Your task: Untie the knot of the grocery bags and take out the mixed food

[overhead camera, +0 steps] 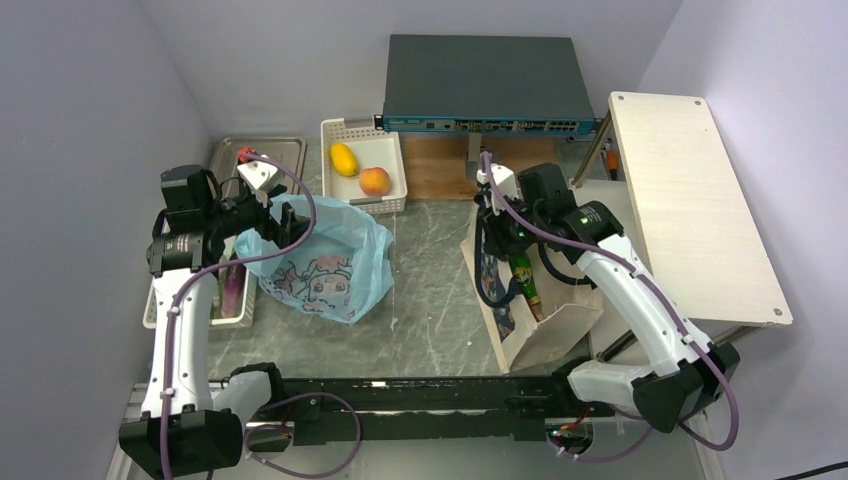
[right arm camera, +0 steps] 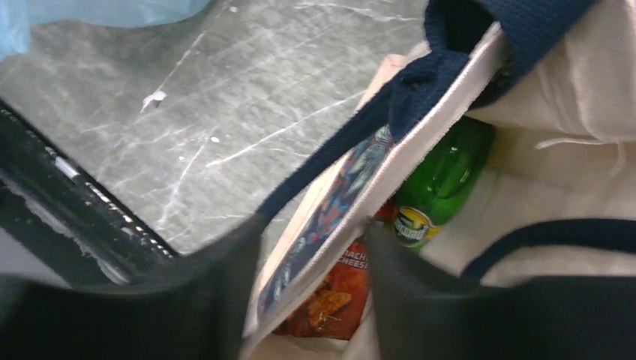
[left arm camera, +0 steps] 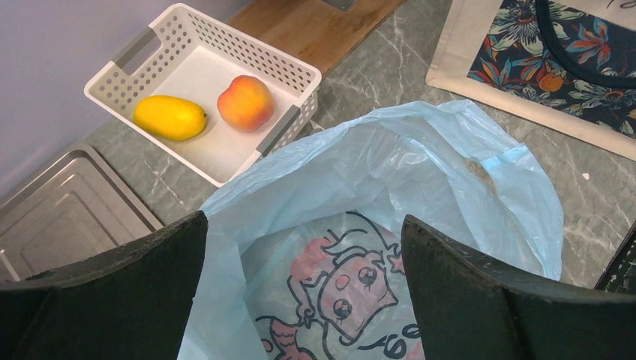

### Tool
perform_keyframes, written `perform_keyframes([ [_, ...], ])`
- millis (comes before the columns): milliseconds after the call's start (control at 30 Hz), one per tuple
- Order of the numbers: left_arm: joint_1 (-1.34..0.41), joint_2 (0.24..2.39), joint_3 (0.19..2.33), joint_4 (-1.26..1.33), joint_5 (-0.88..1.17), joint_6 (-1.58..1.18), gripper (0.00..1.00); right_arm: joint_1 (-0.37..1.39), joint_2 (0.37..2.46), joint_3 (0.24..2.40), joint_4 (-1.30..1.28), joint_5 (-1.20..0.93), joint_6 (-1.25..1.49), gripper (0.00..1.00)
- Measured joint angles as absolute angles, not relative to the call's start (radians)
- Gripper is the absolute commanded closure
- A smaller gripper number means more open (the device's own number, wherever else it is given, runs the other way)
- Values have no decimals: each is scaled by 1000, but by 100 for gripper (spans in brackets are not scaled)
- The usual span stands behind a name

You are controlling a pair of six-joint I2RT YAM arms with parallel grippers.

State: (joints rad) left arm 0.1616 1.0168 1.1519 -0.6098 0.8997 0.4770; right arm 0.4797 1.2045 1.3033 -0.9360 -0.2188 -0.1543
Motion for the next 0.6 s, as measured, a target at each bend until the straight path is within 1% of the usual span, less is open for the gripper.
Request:
perform_keyframes([
  [33, 160, 1016, 1152, -610, 900, 477, 1, 481, 1213, 1301, -933, -244, -150, 96],
  [67, 159, 1016, 1152, -611, 900, 477, 2, 482, 1218, 1300, -931, -255, -159, 100],
  [233, 149, 1016, 1152, -617, 915, 477, 4, 535, 1261, 1307, -904, -324, -201, 100],
  [433, 143, 1046, 1187, -615, 942, 436, 4, 741, 1422, 1432, -881, -350, -330, 100],
  [600, 142, 1070, 1196, -607, 957, 394, 3, 874, 1566, 1556, -858, -367, -416, 100],
])
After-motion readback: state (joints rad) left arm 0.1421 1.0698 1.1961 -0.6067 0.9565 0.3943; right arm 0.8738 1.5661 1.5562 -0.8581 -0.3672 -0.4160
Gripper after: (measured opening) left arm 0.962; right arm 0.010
